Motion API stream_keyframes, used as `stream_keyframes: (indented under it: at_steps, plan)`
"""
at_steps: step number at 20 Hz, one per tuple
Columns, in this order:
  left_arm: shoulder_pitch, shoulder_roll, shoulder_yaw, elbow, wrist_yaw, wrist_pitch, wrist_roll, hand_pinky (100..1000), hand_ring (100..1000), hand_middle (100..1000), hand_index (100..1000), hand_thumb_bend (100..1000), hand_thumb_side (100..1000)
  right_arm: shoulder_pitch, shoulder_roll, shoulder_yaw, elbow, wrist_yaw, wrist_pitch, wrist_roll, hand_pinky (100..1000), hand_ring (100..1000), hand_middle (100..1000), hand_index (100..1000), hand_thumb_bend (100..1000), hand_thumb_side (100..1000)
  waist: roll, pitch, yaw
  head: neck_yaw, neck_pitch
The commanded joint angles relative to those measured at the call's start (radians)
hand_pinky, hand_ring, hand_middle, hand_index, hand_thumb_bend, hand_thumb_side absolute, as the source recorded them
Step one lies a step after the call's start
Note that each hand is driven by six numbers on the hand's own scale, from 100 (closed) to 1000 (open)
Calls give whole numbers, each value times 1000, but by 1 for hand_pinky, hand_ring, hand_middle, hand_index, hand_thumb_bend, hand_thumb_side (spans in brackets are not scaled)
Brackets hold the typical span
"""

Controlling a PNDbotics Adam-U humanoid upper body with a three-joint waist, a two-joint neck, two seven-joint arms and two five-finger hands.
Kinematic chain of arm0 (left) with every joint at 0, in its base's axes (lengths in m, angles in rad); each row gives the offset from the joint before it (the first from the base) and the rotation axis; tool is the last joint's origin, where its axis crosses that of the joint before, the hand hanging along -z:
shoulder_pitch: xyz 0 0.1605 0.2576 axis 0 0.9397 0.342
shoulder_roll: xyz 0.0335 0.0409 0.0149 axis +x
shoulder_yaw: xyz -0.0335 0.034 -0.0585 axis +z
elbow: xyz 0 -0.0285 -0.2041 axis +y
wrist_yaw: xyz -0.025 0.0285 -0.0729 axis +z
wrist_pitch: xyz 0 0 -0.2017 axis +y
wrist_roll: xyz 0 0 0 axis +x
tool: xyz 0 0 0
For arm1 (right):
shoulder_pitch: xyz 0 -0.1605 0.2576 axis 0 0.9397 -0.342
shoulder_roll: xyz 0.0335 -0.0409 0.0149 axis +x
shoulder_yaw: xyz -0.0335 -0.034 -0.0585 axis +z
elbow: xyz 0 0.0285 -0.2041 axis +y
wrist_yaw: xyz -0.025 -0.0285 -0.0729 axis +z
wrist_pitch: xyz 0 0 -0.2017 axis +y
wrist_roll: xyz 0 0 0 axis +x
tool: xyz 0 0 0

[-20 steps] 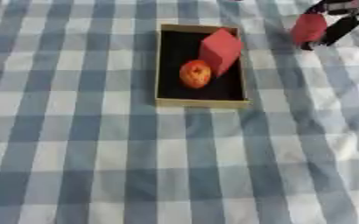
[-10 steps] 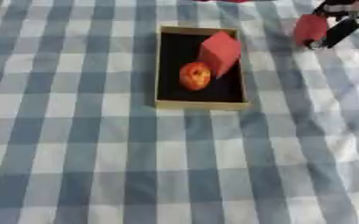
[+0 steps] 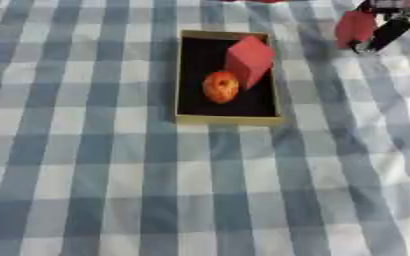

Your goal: Pick up objects on the table and place them in the box.

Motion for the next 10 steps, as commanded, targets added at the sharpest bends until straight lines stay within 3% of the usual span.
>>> stream_keyframes:
  at_steps: [1, 6, 10]
  plan:
    - [-3, 10, 8, -15, 1, -3, 2, 732, 802, 683, 632, 100, 519, -5, -49, 30, -150, -84, -37, 7, 653, 769, 738, 686, 100, 347, 0, -30, -2, 7, 8]
    - [-5, 7, 7, -15, 4, -4, 0, 732, 802, 683, 632, 100, 523, 7, -51, 124, -369, -252, -70, 80, 626, 749, 725, 681, 100, 343, -3, -39, -10, 5, 19]
    - [-12, 0, 5, -15, 11, -4, -4, 732, 802, 683, 632, 100, 527, -32, 17, 178, -419, -319, -71, 144, 593, 733, 711, 675, 100, 316, -6, -50, -10, -11, 27]
